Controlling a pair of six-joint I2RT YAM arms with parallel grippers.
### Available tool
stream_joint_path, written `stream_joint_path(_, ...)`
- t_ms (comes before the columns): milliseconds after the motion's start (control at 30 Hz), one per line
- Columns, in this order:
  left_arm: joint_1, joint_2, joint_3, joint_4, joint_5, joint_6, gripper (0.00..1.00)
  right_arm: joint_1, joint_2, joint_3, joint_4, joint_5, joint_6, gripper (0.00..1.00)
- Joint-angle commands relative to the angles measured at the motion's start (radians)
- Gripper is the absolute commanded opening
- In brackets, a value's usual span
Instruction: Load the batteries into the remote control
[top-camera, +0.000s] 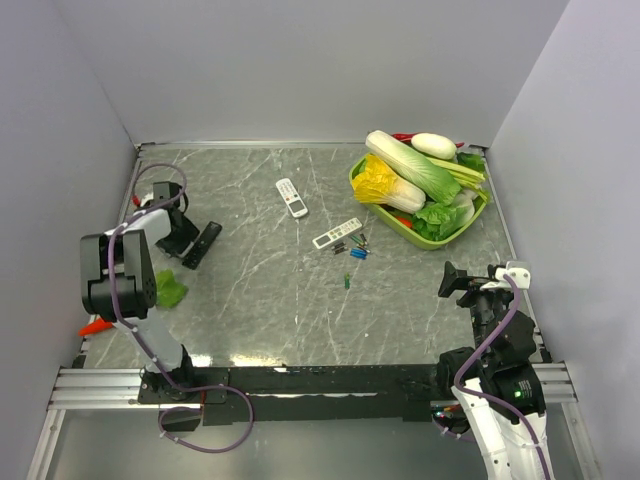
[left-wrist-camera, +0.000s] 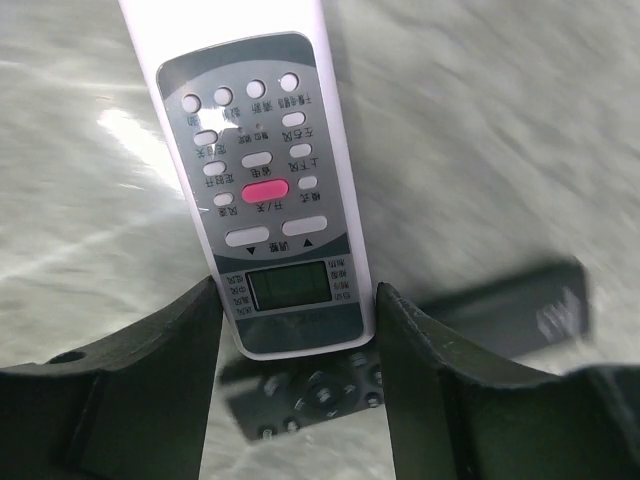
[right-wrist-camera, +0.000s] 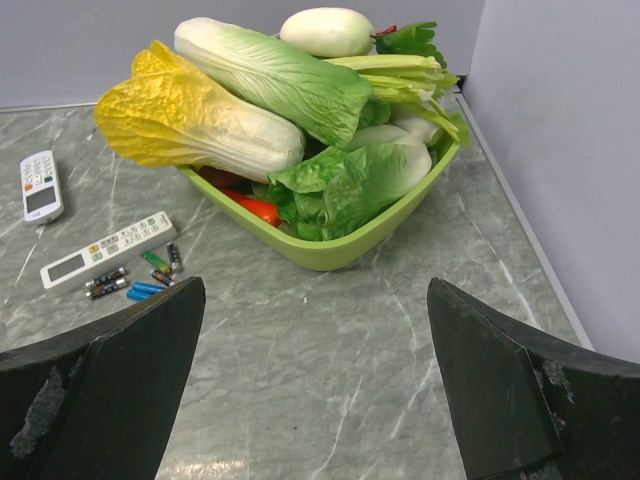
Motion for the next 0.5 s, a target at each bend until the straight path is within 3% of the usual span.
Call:
stream_joint_path(0,-0.026,-0.043,0.022,0.060,0.071,0.098,0.32,0.007,-0.320,0.020,0.009,0.018,-0.007,1.00)
stream_joint_path(267,-0.091,-0.172,0.016,0.079,0.195,0.192,0.20,0.007,-0.315,0.020,0.012,0.017,-0.010,1.00)
stream_joint_path(467,-0.241,-0.274,0.018,0.034,0.256,0.192,0.19,0.007,-0.309,0.038,0.018,-0.034,-0.010,1.00)
